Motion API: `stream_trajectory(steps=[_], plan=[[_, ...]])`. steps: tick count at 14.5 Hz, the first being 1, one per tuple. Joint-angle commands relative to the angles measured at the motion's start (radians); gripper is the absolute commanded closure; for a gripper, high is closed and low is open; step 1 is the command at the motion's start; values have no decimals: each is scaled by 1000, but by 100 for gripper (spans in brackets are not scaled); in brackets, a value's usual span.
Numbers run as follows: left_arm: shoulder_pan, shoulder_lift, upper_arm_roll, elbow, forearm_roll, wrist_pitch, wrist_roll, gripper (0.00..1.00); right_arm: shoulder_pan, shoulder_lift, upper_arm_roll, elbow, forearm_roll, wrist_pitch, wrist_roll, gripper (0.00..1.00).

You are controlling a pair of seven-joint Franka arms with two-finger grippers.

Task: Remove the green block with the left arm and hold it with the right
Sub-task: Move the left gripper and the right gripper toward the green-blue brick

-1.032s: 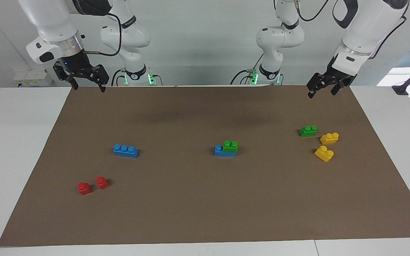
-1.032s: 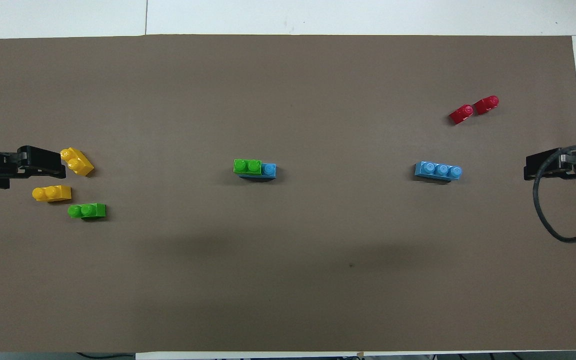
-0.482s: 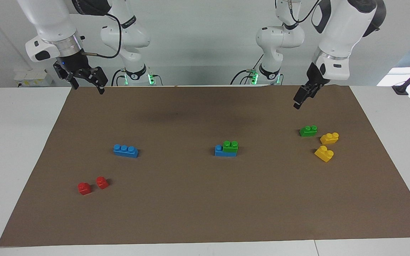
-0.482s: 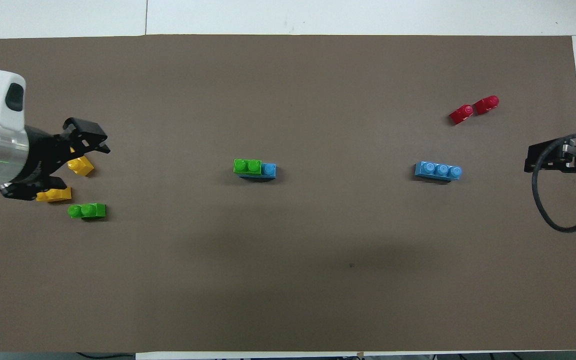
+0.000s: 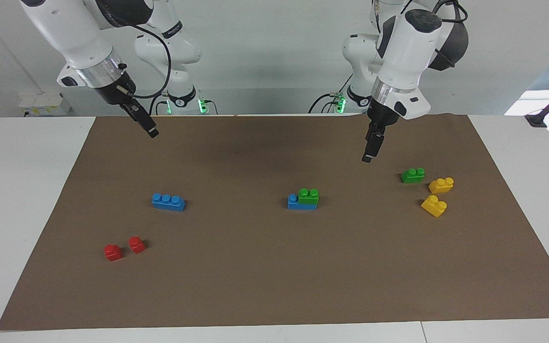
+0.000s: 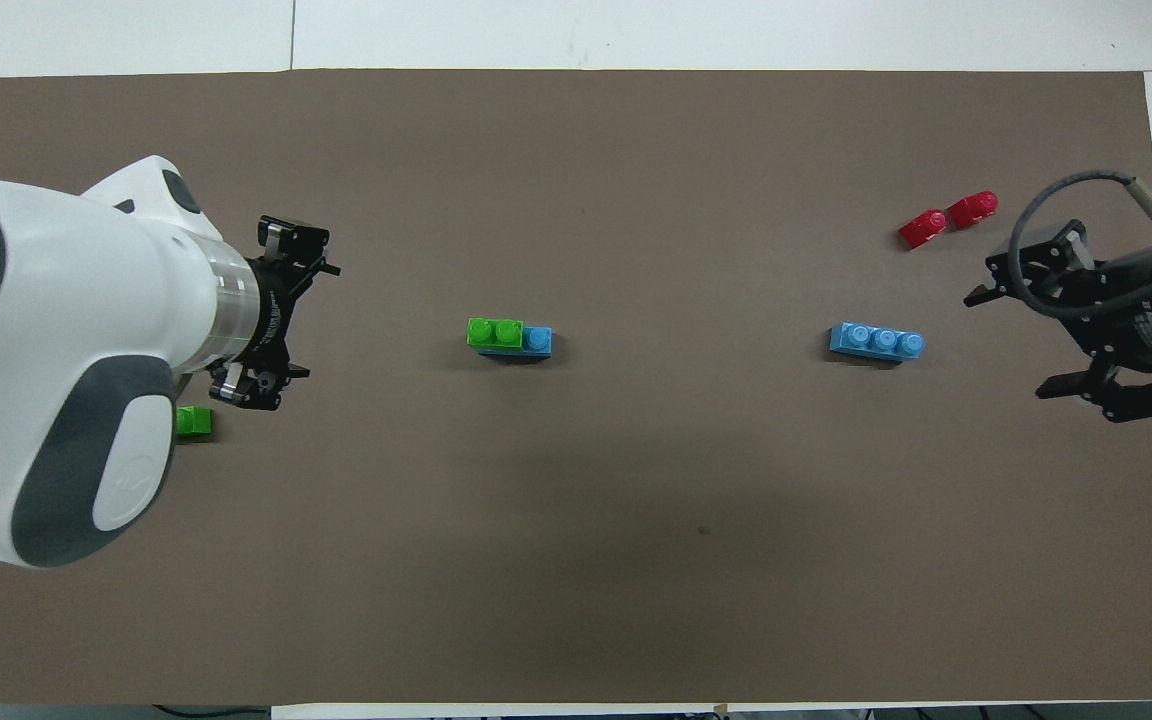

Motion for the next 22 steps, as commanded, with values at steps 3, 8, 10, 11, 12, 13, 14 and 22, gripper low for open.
stream_trajectory(steps=[3, 8, 10, 11, 12, 13, 14, 22], plan=[[-80, 108, 16, 22, 1, 57, -148, 0, 60, 24, 8, -97, 192, 170, 373, 5], [-115, 206, 16, 34, 26, 100, -309, 0, 154, 137, 8, -122, 293, 303, 442, 5], [-141, 238, 16, 34, 64, 129, -345, 0, 178, 176, 8, -128, 347, 337, 475, 5], [-141, 241, 15, 34, 67, 139, -349, 0, 206, 187, 8, -149, 356, 369, 499, 5], [-141, 248, 15, 34, 64, 155, -362, 0, 229, 188, 8, -177, 373, 422, 527, 5], [-141, 254, 15, 36, 64, 167, -375, 0, 243, 196, 8, -198, 405, 464, 539, 5], [-143, 270, 15, 43, 64, 172, -385, 0, 251, 208, 8, -204, 437, 483, 542, 5], [-174, 353, 16, 59, 78, 233, -477, 0, 387, 323, 8, -220, 530, 740, 576, 5]])
